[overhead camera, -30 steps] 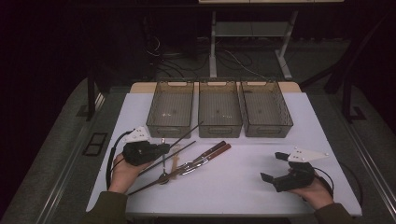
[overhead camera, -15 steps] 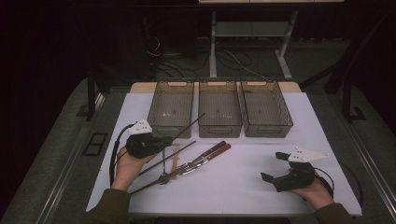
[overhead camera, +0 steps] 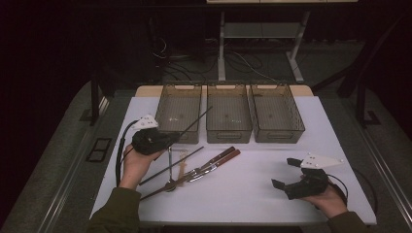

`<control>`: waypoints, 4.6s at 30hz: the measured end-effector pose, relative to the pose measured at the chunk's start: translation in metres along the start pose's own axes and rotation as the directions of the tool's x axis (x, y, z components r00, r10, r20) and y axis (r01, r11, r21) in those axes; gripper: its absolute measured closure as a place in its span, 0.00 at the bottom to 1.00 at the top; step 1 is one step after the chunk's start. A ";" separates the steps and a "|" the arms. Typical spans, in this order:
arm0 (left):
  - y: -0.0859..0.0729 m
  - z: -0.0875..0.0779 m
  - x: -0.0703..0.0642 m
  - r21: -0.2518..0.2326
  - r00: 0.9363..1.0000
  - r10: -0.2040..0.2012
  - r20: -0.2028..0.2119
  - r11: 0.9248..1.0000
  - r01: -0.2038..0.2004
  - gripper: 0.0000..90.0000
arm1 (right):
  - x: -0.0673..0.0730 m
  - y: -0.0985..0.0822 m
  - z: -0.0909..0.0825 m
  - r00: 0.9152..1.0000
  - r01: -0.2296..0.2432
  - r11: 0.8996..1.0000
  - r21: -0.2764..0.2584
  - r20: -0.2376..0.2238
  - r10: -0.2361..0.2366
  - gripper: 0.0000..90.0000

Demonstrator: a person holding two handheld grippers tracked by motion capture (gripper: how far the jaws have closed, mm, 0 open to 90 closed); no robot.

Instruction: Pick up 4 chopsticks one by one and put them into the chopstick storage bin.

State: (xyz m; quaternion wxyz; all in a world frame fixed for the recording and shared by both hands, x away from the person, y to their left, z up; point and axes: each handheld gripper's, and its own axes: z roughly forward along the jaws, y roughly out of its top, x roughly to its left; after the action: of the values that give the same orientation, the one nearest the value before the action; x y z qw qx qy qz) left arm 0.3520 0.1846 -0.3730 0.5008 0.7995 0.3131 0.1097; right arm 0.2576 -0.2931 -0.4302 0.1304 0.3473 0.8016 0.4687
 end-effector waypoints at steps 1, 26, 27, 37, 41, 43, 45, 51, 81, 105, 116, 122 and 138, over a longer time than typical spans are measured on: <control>0.001 0.001 0.001 -0.004 1.000 -0.003 -0.001 1.000 0.003 0.95 | 0.000 0.000 0.000 1.000 0.000 1.000 0.000 0.000 0.000 0.01; 0.038 0.019 0.030 -0.056 0.997 -0.058 -0.046 0.997 0.055 0.95 | 0.001 0.000 -0.002 1.000 -0.004 1.000 -0.007 -0.002 0.004 0.01; 0.040 0.020 0.031 -0.058 0.997 -0.057 -0.045 0.997 0.055 0.95 | 0.001 0.000 -0.002 1.000 -0.005 1.000 -0.007 -0.002 0.005 0.01; 0.053 0.032 0.046 -0.045 0.994 -0.058 -0.091 0.997 0.055 0.95 | 0.001 0.000 -0.002 1.000 -0.005 1.000 -0.008 -0.004 0.005 0.01; 0.054 0.035 0.055 -0.059 0.991 -0.077 -0.112 0.996 0.071 0.95 | 0.001 0.000 -0.002 1.000 -0.004 1.000 -0.010 -0.006 0.004 0.01; 0.054 0.037 0.061 -0.067 0.987 -0.098 -0.125 0.994 0.091 0.95 | 0.001 0.000 -0.002 1.000 -0.006 1.000 -0.011 -0.006 0.006 0.01; 0.054 0.039 0.064 -0.065 0.985 -0.103 -0.142 0.993 0.094 0.95 | 0.001 0.000 -0.003 1.000 -0.007 1.000 -0.011 -0.007 0.007 0.01; 0.049 0.049 0.074 -0.033 0.973 -0.116 -0.198 0.993 0.112 0.95 | 0.001 0.001 -0.003 1.000 -0.009 1.000 -0.015 -0.009 0.009 0.01; 0.037 0.069 0.090 0.062 0.926 -0.139 -0.351 0.983 0.171 0.83 | 0.000 0.001 -0.004 1.000 -0.012 1.000 -0.026 -0.012 0.012 0.01; 0.042 0.063 0.067 0.094 0.974 -0.054 -0.218 0.993 0.076 0.49 | -0.001 0.001 -0.006 0.999 -0.030 0.999 -0.039 -0.017 0.029 0.01; 0.048 0.040 0.045 0.054 0.989 -0.001 -0.147 0.998 0.009 0.39 | -0.001 0.001 -0.006 0.999 -0.033 0.999 -0.039 -0.013 0.033 0.01; 0.050 0.029 0.025 0.042 0.995 0.033 -0.096 0.999 -0.029 0.34 | -0.002 0.001 -0.006 0.999 -0.032 0.999 -0.037 -0.011 0.031 0.01; 0.022 0.012 -0.002 0.049 0.998 0.062 -0.031 0.997 -0.060 0.26 | -0.003 0.000 -0.005 0.999 -0.037 0.999 -0.032 -0.009 0.037 0.01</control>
State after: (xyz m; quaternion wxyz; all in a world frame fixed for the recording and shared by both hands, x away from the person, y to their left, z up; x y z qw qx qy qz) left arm 0.3646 0.1679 -0.3589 0.4726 0.8186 0.2993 0.1302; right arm 0.2569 -0.2985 -0.4277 0.1240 0.3582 0.7879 0.4854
